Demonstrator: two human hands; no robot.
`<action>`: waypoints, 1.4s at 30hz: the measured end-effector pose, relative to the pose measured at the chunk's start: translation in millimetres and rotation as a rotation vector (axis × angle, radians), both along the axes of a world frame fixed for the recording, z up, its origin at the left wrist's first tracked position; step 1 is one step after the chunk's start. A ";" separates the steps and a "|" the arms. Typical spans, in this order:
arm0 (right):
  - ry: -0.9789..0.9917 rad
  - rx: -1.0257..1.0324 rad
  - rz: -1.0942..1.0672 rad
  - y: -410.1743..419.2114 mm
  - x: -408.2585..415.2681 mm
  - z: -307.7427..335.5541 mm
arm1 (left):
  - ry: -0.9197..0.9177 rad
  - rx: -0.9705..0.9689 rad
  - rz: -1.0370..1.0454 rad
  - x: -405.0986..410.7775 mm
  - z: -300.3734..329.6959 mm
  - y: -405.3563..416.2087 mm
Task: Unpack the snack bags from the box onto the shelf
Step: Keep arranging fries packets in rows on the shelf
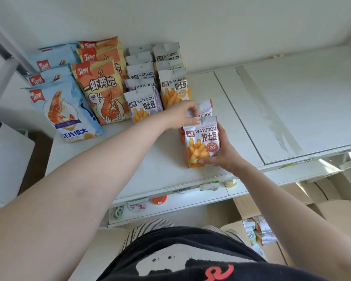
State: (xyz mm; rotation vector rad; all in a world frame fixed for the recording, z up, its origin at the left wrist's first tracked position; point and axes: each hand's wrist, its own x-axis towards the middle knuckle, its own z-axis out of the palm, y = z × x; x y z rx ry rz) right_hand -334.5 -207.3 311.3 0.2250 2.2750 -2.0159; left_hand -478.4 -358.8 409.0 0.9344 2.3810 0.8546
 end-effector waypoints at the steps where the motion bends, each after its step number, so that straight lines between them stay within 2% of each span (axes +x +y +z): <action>1: 0.003 -0.010 -0.004 -2.5 -2.1 0.0 | 0.004 -0.002 -0.002 -2.3 -0.1 -0.8; 8: -0.047 0.020 -0.052 -4.6 -13.8 7.2 | 0.003 -0.166 -0.095 -24.4 2.0 4.1; 14: -0.128 0.061 -0.146 -2.6 -18.0 19.0 | 0.009 -0.149 -0.132 -31.3 4.1 17.4; 24: -0.108 0.127 -0.176 45.5 -11.0 27.5 | -0.013 -0.107 -0.211 -26.5 0.6 68.3; 36: 0.046 0.116 -0.122 107.1 -55.1 1.8 | 0.195 -0.263 -0.199 -69.6 -10.2 123.6; 42: 0.118 0.141 -0.081 118.4 -102.7 -4.7 | 0.382 -0.398 -0.217 -112.2 5.7 132.8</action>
